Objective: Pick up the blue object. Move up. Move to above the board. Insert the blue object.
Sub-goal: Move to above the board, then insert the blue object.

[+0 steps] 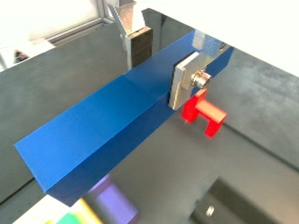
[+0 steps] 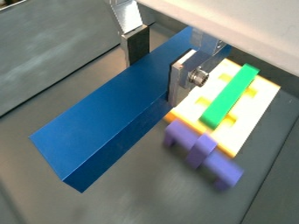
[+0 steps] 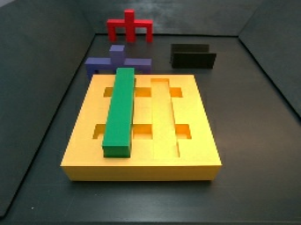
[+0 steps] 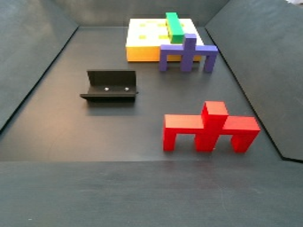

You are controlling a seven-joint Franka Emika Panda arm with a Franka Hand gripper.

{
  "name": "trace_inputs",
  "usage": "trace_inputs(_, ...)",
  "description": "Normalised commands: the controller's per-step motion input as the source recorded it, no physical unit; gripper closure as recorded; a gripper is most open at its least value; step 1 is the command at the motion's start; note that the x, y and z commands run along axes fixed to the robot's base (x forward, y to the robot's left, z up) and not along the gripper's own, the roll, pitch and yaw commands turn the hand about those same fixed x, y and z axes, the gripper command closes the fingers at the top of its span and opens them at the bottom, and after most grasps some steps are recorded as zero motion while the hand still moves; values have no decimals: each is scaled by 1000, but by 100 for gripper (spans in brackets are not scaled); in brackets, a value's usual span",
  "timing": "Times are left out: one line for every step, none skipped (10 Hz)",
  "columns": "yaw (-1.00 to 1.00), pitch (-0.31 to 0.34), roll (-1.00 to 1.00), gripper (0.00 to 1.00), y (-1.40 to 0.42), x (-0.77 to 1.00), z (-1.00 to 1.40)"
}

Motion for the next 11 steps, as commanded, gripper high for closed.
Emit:
trace_inputs(-28,88,-27,100,-1400,73,192)
trace_inputs(-20,94,-21,100,-1400,75,198)
trace_inputs(-2,103,14,100,-1400,88,208)
trace_inputs(0,112,-9,100,-1400,111,205)
trace_inputs(2,137,8,100,-1400,151,213)
trace_inputs(9,149,9,100,-982,141,157)
trace_inputs(2,153,21,100,-492,119,86)
trace_inputs(3,137,25,100,-342,107,64)
trace_inputs(5,102,49,100,-170,67,42)
trace_inputs(0,0,0,100,0,0,-34)
trace_inputs(0,-187,264,100,-489,0,-680)
